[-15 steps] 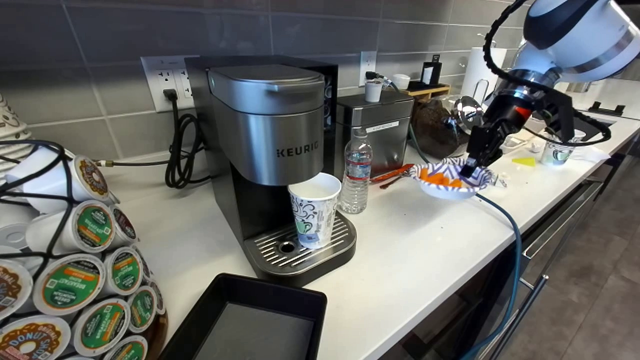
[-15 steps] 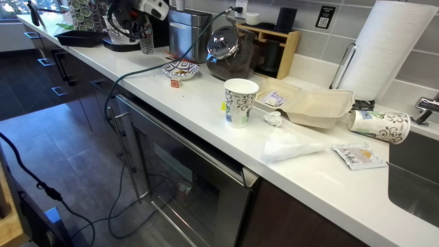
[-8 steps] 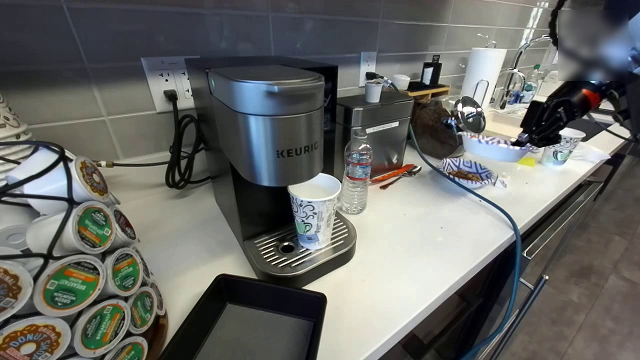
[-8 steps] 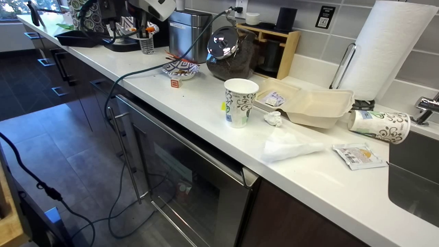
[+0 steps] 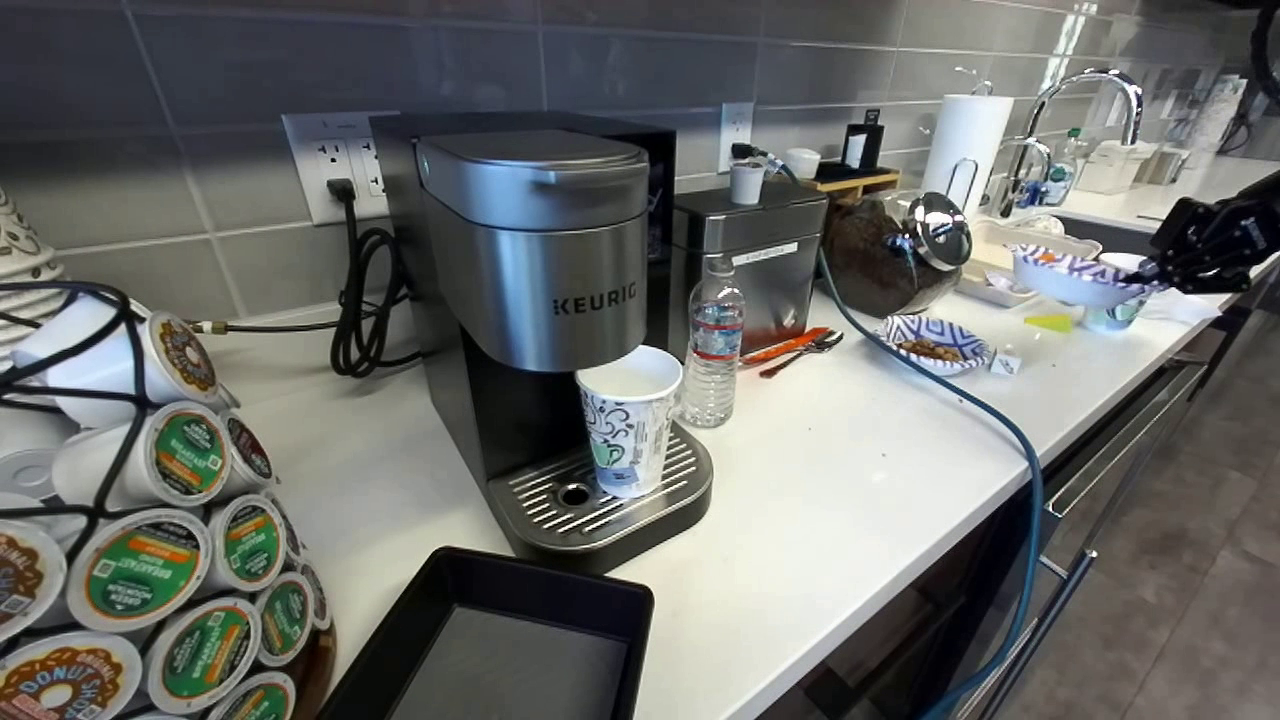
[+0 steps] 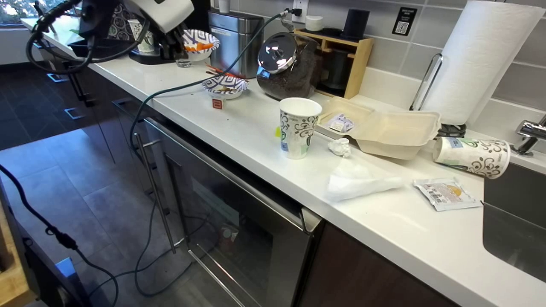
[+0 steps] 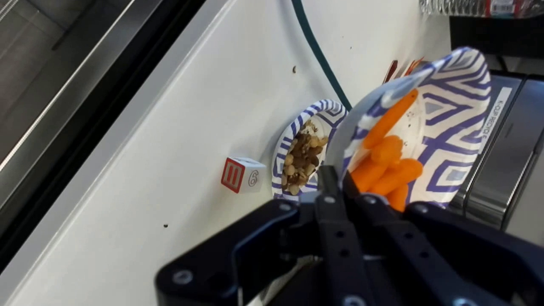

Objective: Move the left plate to the right

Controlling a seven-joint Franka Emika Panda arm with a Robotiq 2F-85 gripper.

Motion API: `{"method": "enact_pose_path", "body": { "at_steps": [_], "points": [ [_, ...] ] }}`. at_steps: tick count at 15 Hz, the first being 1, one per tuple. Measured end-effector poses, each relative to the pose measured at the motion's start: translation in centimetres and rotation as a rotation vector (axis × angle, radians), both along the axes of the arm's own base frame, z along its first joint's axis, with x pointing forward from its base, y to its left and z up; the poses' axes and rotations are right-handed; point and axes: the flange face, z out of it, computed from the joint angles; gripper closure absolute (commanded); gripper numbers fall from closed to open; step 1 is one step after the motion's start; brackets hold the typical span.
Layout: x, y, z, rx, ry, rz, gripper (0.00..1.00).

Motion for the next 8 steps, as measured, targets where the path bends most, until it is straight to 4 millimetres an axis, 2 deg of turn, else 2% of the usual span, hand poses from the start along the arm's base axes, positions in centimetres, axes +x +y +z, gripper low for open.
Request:
{"method": "enact_pose_path", "body": {
  "at_steps": [4, 8],
  "points": [
    [-0.4, 0.2, 0.5, -0.018, -0.016, -0.030, 0.99],
    [2.4, 0.0, -0.1, -0.125, -0.033, -0.171, 0.99]
  ]
}}
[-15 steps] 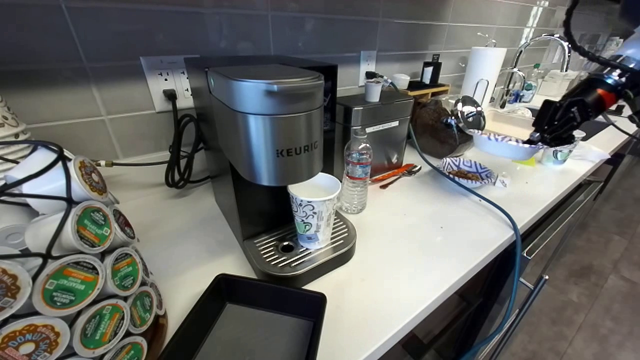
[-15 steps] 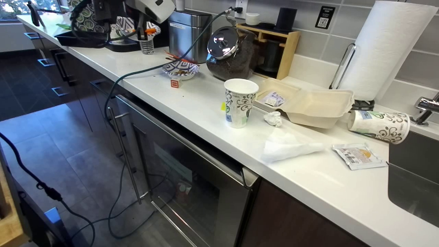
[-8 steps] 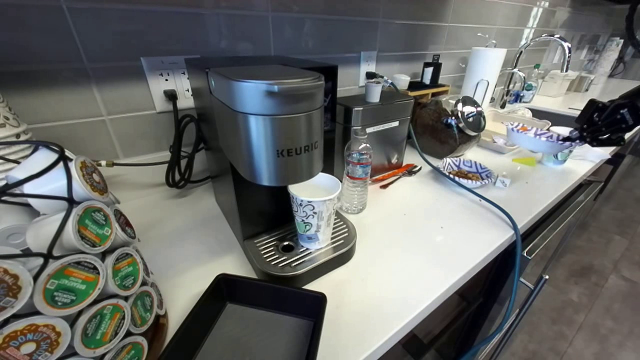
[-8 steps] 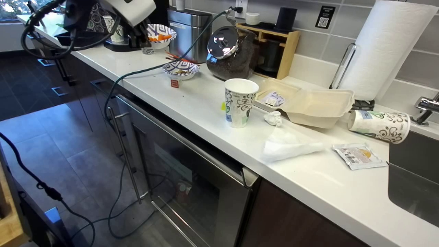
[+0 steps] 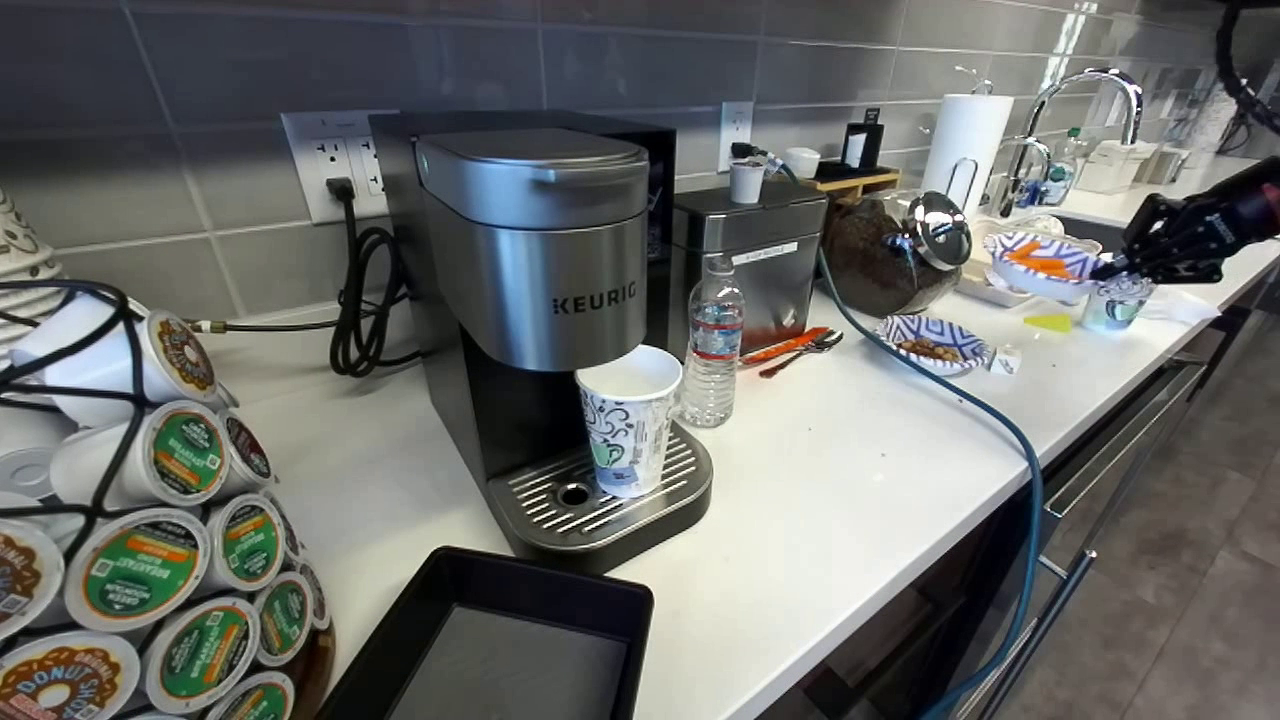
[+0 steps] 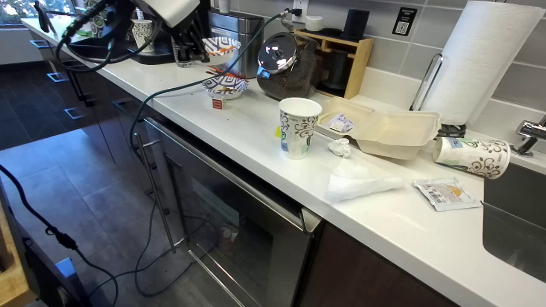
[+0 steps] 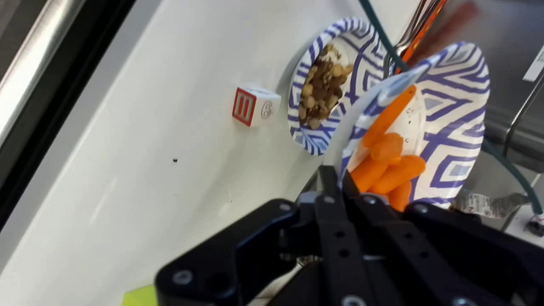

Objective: Move the left plate to the right

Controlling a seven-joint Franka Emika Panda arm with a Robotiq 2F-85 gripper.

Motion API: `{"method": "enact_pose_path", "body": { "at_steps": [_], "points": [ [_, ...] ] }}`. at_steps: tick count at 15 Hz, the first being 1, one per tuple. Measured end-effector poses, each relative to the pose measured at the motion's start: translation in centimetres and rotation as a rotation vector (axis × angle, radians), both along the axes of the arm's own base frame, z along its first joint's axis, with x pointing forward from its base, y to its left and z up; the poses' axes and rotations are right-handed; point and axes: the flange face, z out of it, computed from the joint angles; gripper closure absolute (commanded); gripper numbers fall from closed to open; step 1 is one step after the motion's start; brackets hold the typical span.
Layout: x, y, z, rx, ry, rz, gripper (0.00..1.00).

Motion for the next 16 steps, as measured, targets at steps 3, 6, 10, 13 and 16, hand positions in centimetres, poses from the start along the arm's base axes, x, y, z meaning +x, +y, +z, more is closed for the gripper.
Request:
{"method": "enact_pose_path", "body": {
  "at_steps": [3, 6, 10, 13, 16],
  "points": [
    [3.0, -0.7, -1.6, -0.012, 0.034, -0.102, 0.99],
    [4.6, -2.9, -4.2, 0.024, 0.102, -0.202, 0.99],
    [3.9, -7.6, -7.3, 0.061, 0.180, -0.350, 0.72],
    [3.4, -9.3, -9.1, 0.086, 0.217, -0.403, 0.58],
    [3.5, -9.0, -9.8, 0.090, 0.240, -0.401, 0.35]
  ]
}}
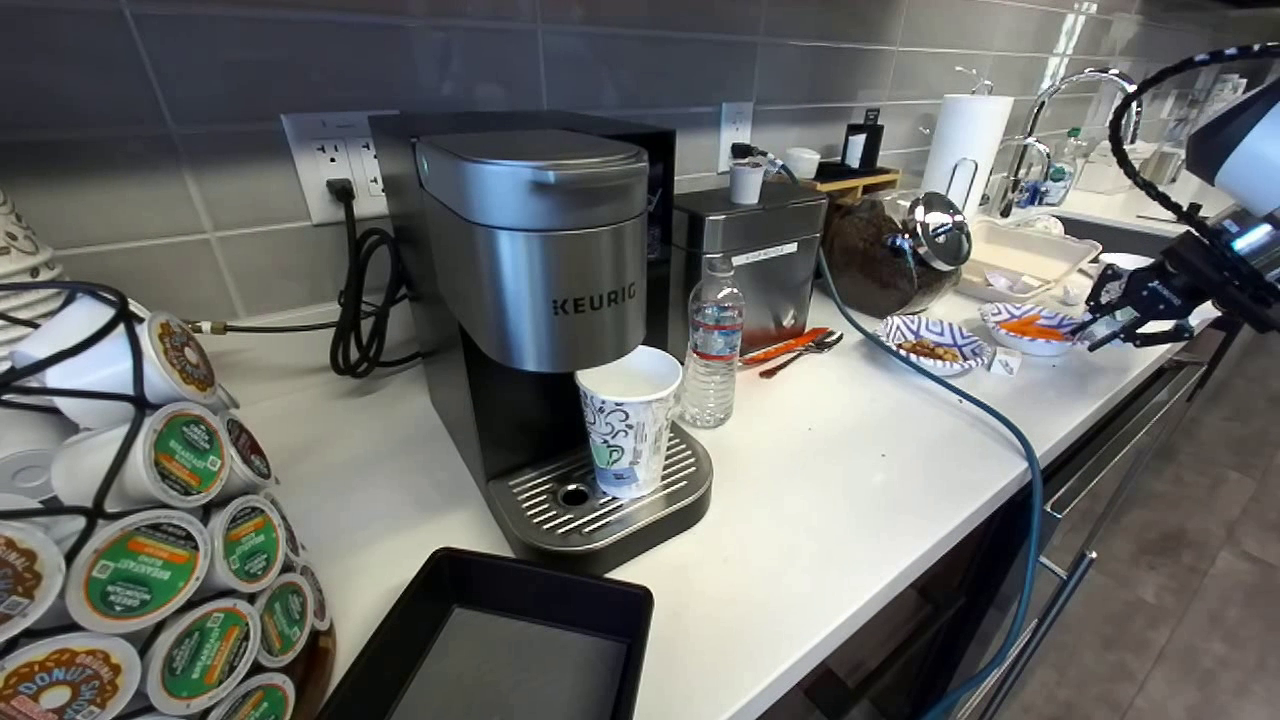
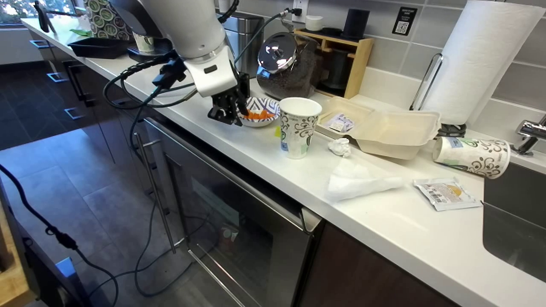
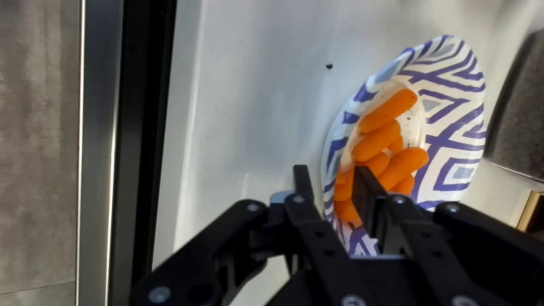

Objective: Move the left plate to the right

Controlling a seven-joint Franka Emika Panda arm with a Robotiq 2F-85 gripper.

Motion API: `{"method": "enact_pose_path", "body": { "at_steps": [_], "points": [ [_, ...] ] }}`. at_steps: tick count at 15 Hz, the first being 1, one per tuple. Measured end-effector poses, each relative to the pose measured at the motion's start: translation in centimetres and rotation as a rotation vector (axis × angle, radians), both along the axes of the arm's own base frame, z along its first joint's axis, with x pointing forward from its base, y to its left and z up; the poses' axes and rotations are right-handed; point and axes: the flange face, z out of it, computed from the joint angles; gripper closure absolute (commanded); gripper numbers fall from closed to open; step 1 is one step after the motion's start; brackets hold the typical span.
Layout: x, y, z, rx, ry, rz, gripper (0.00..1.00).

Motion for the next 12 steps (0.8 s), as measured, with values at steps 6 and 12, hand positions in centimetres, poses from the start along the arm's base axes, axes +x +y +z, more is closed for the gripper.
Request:
{"method": "enact_pose_path", "body": {
  "at_steps": [6, 12],
  "points": [
    [-2.7, 0.9, 6.3, -0.133, 0.009, 0.182, 0.00],
    [-9.8, 5.5, 11.8, -0.217, 0.086, 0.533, 0.00]
  ]
}}
